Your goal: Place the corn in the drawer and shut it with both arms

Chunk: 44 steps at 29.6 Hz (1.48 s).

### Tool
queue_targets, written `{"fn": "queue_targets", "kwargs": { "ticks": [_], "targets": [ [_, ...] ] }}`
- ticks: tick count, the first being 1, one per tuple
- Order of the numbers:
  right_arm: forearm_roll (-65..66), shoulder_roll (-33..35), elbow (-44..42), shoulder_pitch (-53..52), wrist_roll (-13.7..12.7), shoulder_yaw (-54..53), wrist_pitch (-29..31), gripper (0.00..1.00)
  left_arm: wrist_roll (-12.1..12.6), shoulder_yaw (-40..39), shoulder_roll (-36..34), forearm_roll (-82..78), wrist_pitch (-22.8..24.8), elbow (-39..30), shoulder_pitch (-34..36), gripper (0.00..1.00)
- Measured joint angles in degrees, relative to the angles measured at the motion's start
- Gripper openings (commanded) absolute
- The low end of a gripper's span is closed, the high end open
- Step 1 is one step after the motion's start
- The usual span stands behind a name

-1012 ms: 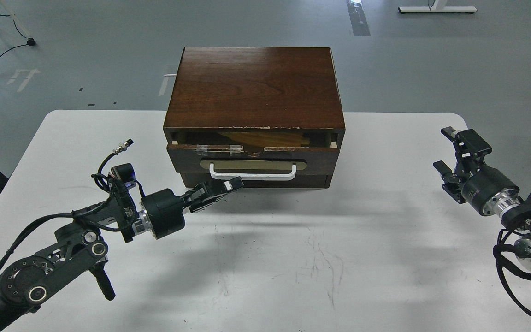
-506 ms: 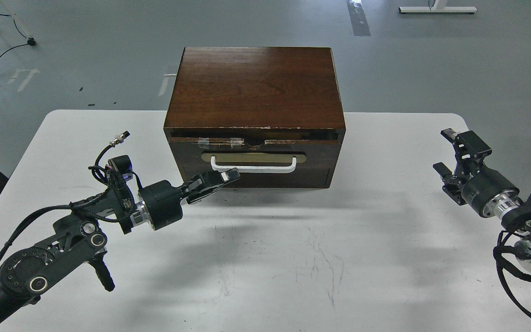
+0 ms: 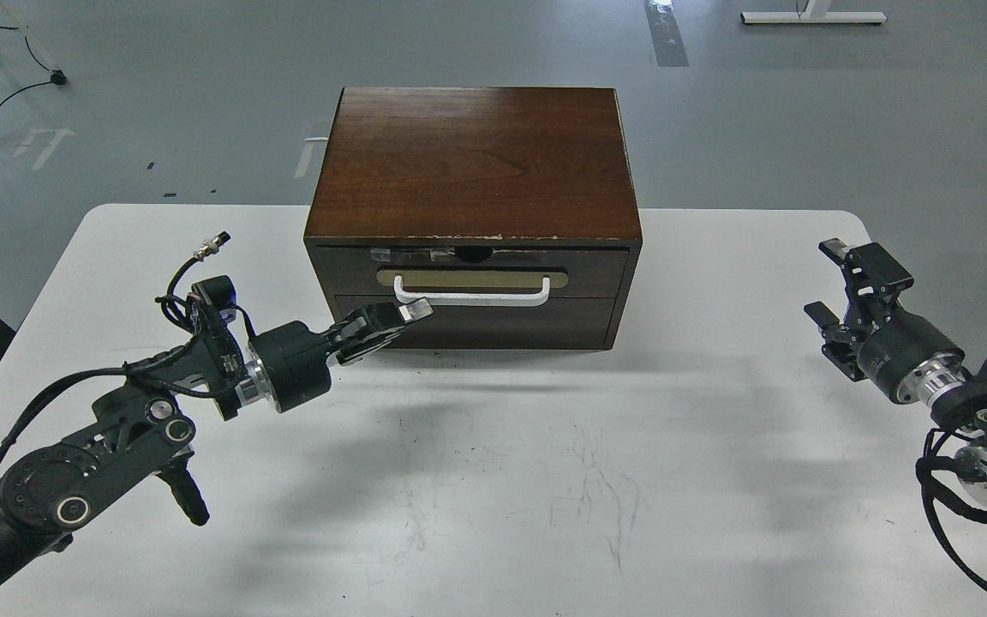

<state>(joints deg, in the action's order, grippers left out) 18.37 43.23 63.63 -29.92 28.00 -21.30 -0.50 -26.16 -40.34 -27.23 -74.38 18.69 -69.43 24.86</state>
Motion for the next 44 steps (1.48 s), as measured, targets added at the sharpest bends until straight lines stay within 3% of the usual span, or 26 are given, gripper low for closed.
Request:
{"fn": "queue_targets", "kwargs": {
  "ticks": [8,12,14,15,16,17,23,28,37,44],
  "targets": [
    [0.0,0.0,0.0,0.0,0.0,-0.1,0.0,0.99,-0.3,1.0,0.2,0.2,0.9,-0.6,-0.2,0.0],
    [0.0,0.0,0.0,0.0,0.0,-0.1,0.0,0.99,-0.8,1.1,-1.3,0.2,3.7,-3.5,-1.1,0.0],
    [0.0,0.0,0.0,0.0,0.0,-0.2,0.0,0.99,-1.1,1.1,-2.3,0.4,5.1,-5.3,-1.6,0.23],
    [0.0,0.0,0.0,0.0,0.0,-0.2,0.0,0.99,-1.4,1.0,-3.0,0.6,5.7,-6.5,-1.9,0.61],
    [0.0,0.0,0.0,0.0,0.0,-0.2,0.0,0.99,-1.6,0.9,-3.6,1.4,6.1,-8.1,-2.3,0.85],
    [0.0,0.0,0.0,0.0,0.0,-0.3,0.0,0.99,-1.7,0.8,-4.4,2.7,6.3,-9.7,-2.7,1.0],
    [0.0,0.0,0.0,0.0,0.0,-0.7,0.0,0.99,-1.8,-0.5,-9.7,14.5,6.7,-16.7,-3.8,1.0],
    [0.0,-1.0,-0.3,0.0,0.0,-0.9,-0.1,0.99,-1.8,-3.7,-13.3,25.4,6.5,-17.1,-4.0,1.0],
    [0.0,-5.1,-2.0,0.0,0.0,-2.7,-2.3,1.0,-1.8,-8.8,-16.2,41.3,4.1,-9.7,-9.4,1.0],
    [-2.4,-8.5,-3.6,-0.3,0.0,-9.3,-3.2,1.0,-1.8,-9.1,-16.3,53.0,6.3,-3.8,-13.4,1.0]
  ]
}}
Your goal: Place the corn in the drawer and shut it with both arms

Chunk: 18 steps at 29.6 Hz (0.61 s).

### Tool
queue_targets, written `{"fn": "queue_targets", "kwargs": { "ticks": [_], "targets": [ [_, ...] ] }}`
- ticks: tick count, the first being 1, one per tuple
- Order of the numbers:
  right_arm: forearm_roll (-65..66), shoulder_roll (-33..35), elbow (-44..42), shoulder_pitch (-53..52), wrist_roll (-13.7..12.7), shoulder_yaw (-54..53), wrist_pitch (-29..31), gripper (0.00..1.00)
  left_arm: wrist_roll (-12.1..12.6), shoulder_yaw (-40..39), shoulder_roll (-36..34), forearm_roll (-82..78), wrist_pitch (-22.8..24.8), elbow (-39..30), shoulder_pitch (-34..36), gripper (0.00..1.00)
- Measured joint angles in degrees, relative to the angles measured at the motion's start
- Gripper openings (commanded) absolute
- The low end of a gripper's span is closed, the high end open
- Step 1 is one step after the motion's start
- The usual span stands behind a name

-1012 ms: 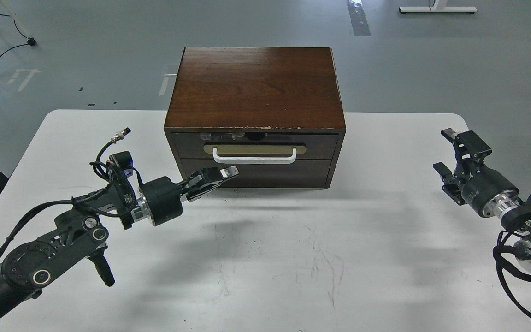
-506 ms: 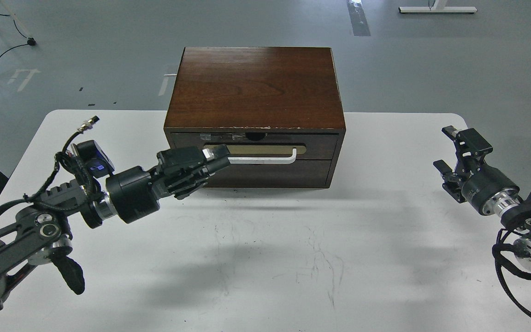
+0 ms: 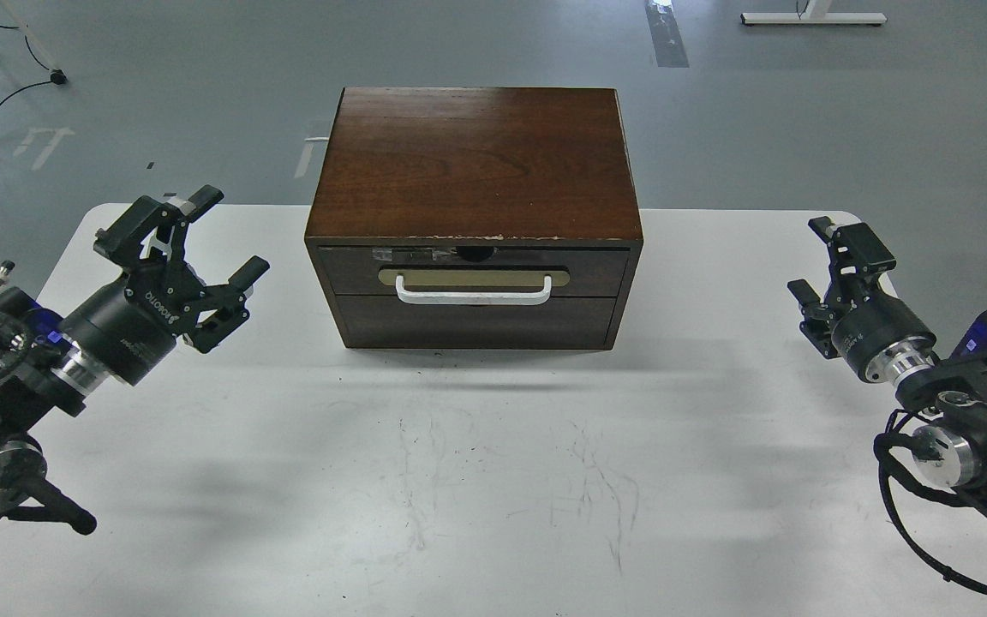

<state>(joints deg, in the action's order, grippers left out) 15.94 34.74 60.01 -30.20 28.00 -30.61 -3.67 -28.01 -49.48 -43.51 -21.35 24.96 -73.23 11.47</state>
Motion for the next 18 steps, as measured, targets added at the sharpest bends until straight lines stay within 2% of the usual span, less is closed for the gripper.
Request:
{"fn": "queue_targets", "kwargs": {
  "ticks": [3,7,18],
  "targets": [
    [-5.1,-0.9,-0.7,-0.6,0.0,-1.4,0.1,1.0,0.0,0.0,0.1,3.7,2.4,2.5,-0.5,1.0],
    [-9.6,-2.2,-0.9,-0.9,0.0,-2.0,0.4,1.0,0.0,0.1,0.6,5.9,3.0,3.7,-0.7,1.0],
    [-9.6,-7.1,-0.5,-0.9,0.0,-1.0,0.2,1.0,0.0,0.5,2.6,6.1,3.1,3.8,-1.8,1.0]
  ]
}}
